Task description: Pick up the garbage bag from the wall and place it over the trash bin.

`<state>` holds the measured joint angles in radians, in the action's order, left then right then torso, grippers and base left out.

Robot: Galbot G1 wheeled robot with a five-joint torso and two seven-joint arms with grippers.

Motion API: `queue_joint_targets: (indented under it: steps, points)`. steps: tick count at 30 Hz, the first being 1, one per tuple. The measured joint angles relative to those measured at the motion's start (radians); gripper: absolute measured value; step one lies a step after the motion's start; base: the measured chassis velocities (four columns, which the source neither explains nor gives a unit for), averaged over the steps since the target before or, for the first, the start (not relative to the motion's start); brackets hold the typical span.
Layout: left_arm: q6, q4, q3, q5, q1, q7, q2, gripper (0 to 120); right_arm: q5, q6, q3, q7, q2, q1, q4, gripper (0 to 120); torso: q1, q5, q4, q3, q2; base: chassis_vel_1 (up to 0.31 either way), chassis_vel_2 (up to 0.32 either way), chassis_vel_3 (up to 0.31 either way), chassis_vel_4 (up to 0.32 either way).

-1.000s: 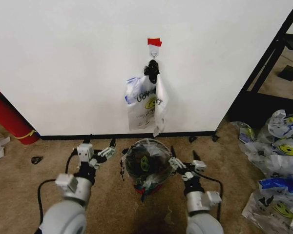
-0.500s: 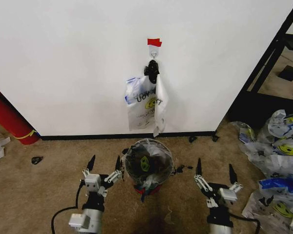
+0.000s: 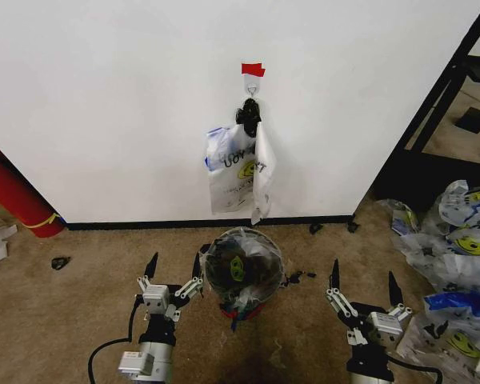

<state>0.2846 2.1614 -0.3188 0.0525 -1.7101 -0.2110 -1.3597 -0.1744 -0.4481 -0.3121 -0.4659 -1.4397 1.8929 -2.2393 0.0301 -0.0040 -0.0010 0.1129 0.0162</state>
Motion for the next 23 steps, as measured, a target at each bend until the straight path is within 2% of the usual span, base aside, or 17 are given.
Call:
queue_joint_targets:
  steps: [23]
  points:
    - [-0.033,0.014,-0.011,0.013,0.005,-0.027,0.024,100,-0.001,0.007,0.009,0.003,-0.011,-0.002,-0.005,100,0.000,-0.0001,0.0000,0.000,0.000,0.000,0.000,0.000,0.000]
